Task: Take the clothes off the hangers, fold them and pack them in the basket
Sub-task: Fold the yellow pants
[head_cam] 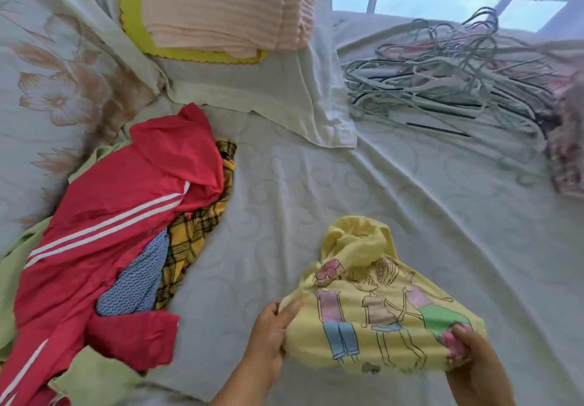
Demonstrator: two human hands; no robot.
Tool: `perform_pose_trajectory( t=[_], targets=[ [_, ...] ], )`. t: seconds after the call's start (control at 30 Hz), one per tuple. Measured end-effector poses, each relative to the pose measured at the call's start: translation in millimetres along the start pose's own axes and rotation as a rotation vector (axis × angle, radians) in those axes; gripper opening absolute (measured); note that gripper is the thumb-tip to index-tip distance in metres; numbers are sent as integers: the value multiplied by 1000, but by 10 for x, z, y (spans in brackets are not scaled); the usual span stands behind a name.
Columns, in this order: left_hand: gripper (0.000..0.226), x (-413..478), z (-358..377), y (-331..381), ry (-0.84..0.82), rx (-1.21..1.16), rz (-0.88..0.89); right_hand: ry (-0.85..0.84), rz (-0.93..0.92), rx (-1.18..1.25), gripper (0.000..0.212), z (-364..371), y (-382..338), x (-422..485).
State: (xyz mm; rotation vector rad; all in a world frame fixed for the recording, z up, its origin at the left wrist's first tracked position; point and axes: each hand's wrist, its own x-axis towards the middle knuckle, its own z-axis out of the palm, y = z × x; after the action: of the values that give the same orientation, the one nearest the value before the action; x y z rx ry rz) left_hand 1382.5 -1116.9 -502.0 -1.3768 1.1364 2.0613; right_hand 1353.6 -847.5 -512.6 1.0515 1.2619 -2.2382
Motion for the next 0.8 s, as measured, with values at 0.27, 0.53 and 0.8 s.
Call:
perform_pose_trajectory(
  t=[0.27, 0.53, 0.8],
  targets=[
    [6, -125, 792, 1060, -93, 123, 551, -63, -388, -86, 36, 221, -909, 84],
    [6, -802, 998, 1656, 4, 237, 862, -321, -331, -125, 52, 281, -1664, -361],
    [22, -31, -67, 36, 298, 696, 229, -148, 70, -1107, 20, -1258, -589, -200]
  ],
)
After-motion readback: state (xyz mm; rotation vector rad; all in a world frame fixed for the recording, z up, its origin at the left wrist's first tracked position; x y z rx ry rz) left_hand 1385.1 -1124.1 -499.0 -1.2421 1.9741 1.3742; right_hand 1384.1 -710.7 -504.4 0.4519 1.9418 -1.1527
